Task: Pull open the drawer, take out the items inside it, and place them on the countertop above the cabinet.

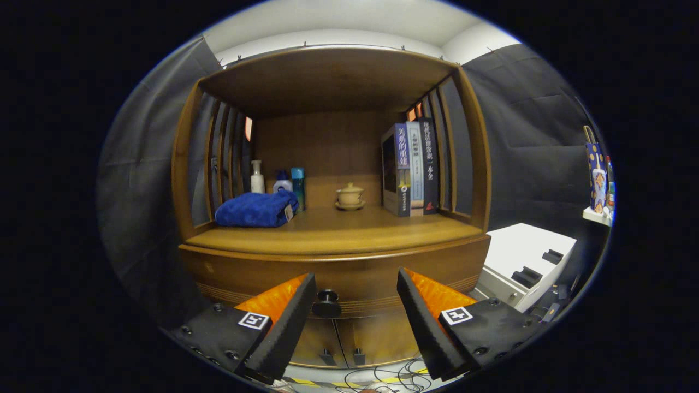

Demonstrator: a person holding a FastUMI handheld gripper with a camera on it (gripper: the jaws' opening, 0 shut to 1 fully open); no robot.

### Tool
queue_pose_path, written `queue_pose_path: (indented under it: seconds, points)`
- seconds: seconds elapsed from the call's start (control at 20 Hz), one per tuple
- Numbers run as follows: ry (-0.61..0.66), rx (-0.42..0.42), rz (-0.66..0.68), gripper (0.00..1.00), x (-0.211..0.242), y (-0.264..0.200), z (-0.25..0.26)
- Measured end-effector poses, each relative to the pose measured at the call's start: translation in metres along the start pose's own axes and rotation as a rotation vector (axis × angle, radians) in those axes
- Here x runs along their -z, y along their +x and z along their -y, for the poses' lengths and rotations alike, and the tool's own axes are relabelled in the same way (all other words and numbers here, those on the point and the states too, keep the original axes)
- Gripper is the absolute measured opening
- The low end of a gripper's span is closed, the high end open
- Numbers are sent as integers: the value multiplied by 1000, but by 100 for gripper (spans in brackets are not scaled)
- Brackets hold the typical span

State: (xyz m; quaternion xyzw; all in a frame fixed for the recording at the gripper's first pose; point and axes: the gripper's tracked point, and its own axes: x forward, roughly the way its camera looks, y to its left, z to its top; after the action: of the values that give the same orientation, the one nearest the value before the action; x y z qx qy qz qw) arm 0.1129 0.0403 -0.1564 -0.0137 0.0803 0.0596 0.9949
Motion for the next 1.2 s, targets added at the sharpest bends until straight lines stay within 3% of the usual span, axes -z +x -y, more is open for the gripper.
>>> queue_pose_path:
  seconds: [0.45, 0.7, 0.85, 1.0, 1.2]
  points:
    - [-41, -46, -119, 98, 62, 50, -23]
    - [-36, -59, -124, 54, 71, 61, -30]
    - [-25, -52, -120, 51, 75, 56, -29]
    - [5, -56, -120, 41, 74, 56, -28]
    - [-3, -64, -115, 41, 72, 54, -28]
